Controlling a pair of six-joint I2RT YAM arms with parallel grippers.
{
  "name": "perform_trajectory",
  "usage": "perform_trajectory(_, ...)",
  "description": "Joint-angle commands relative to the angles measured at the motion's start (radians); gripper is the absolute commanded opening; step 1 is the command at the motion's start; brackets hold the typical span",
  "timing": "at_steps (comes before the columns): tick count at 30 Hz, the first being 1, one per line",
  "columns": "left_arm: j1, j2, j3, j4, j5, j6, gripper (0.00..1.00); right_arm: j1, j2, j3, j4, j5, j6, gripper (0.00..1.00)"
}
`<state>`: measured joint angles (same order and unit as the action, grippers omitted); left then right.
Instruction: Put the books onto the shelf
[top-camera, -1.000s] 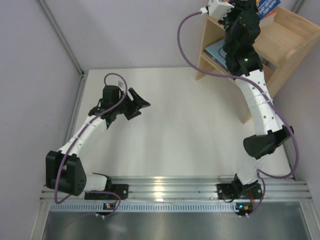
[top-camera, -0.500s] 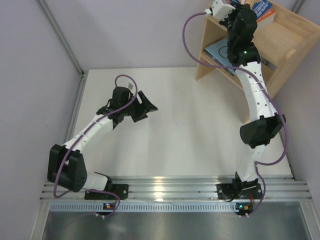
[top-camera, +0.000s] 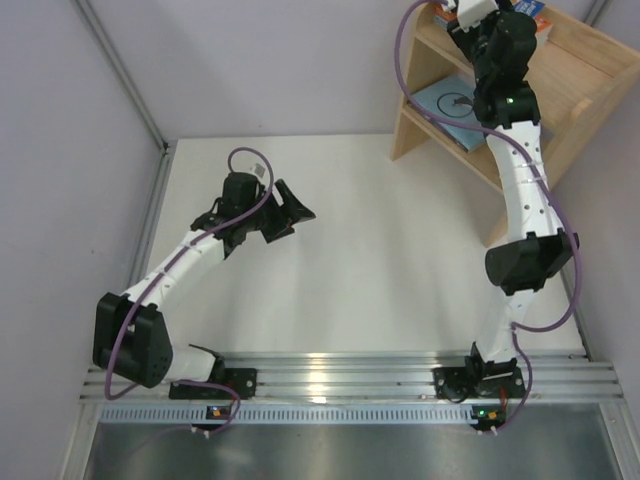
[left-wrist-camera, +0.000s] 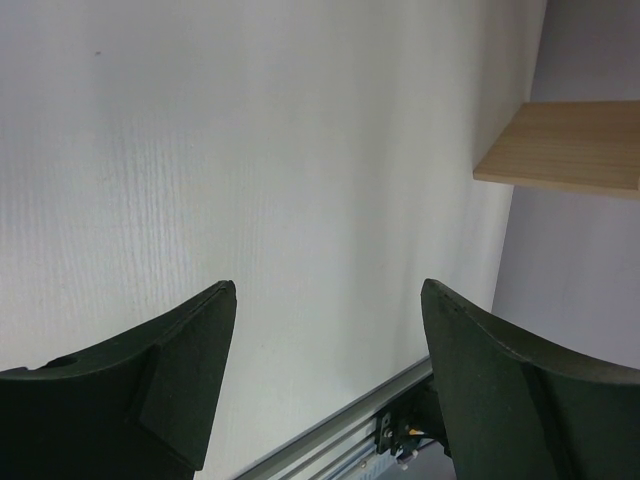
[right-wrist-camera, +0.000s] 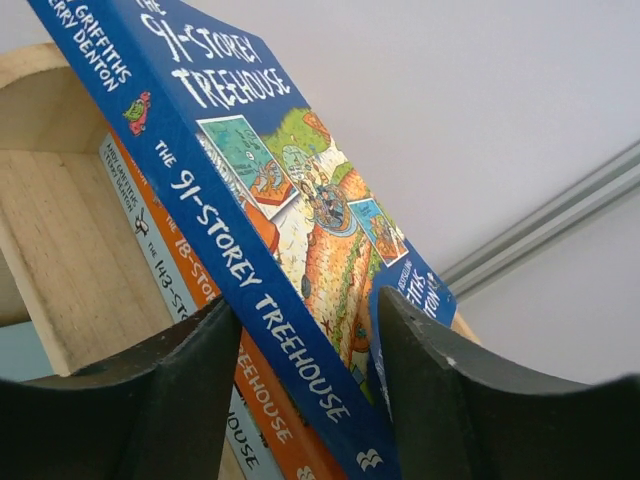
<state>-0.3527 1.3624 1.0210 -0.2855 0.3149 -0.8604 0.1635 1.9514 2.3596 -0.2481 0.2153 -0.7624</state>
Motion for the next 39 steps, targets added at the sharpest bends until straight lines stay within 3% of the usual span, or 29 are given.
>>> perform_trajectory(1, -0.003, 0.0, 0.021, 0.037, 0.018, 0.021, 0.8, -0.032, -0.028, 0.056, -0.022, -0.082, 0.155, 0.57)
perform_trajectory(5, -0.003, 0.0, 0.007, 0.048, 0.018, 0.026, 0.79, -0.038, -0.029, 0.059, -0.025, -0.134, 0.204, 0.68)
perform_trajectory(8, -0.003, 0.0, 0.004, 0.046, 0.016, 0.031, 0.79, -0.042, -0.029, 0.069, -0.025, -0.177, 0.25, 0.71)
perform_trajectory(16, -0.003, -0.005, -0.006, 0.045, 0.009, 0.037, 0.79, -0.05, -0.022, 0.079, 0.007, -0.255, 0.327, 0.71)
perform_trajectory(24, -0.003, -0.006, -0.016, 0.049, 0.003, 0.035, 0.79, -0.064, 0.012, 0.092, 0.01, -0.248, 0.354, 0.59)
perform_trajectory(34, -0.002, -0.003, -0.018, 0.054, 0.007, 0.034, 0.78, -0.108, 0.014, 0.076, -0.033, -0.225, 0.417, 0.57)
perform_trajectory(35, -0.002, -0.002, -0.019, 0.055, 0.006, 0.032, 0.78, -0.111, 0.011, 0.076, -0.033, -0.223, 0.42, 0.51)
perform_trajectory(39, -0.002, -0.005, -0.025, 0.06, 0.006, 0.029, 0.78, -0.114, 0.007, 0.076, -0.022, -0.19, 0.434, 0.45)
